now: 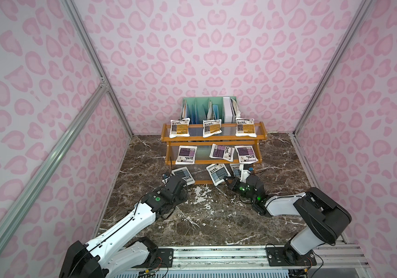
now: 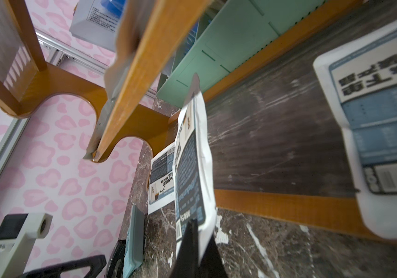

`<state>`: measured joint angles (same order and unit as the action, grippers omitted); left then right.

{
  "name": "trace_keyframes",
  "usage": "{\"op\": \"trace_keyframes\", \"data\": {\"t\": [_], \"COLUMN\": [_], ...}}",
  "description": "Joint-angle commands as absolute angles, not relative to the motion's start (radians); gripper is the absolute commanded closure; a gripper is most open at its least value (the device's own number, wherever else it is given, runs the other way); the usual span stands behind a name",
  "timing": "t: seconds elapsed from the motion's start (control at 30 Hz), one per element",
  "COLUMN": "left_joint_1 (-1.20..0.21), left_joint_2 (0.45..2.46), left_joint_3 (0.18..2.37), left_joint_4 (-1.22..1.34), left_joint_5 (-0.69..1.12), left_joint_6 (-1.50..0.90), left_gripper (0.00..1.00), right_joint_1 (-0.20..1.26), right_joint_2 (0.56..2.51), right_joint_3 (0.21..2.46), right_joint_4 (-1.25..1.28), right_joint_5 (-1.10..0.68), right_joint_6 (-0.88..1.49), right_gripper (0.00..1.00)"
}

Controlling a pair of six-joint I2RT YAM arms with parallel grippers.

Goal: Place the bagged coffee beans on the shelf by color
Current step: Place the bagged coffee beans on the shelf.

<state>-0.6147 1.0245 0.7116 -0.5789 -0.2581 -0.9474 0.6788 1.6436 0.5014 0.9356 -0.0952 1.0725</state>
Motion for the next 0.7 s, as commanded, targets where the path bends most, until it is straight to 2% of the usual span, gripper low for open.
{"op": "trace_keyframes", "data": {"t": [0.0,0.27,0.43,0.53,0.67], "left_joint_1": [-0.612,-0.604,-0.601,-0.602,-0.602], "left_joint_2": [1.007,1.005,1.021,1.034,1.043], "left_joint_3": [0.716,0.730,0.738,0.739,0.734], "left_joint_4": [-0.644,-0.671,-0.668,-0.660,-0.658], "left_joint_5": [-0.313,-0.304,-0.301,-0.299,-0.320], "left_joint_6": [-0.956,-0.945,-0.945,-0.951,-0.975], "left_gripper": [0.64,0.64,0.64,0.64,0.64], "right_joint_1": [0.681,0.684,0.698,0.701,0.703], "right_joint_2": [1.702,1.849,1.855,1.820,1.745], "right_joint_3": [0.540,0.660,0.650,0.613,0.591], "right_joint_4": [1.024,1.055,1.043,1.008,0.871], "right_joint_5": [-0.049,-0.053,-0.070,-0.077,-0.114], "right_joint_6": [1.110,1.157,1.198,1.207,1.160], "right_gripper": [1.00,0.98,0.69,0.58,0.50]}}
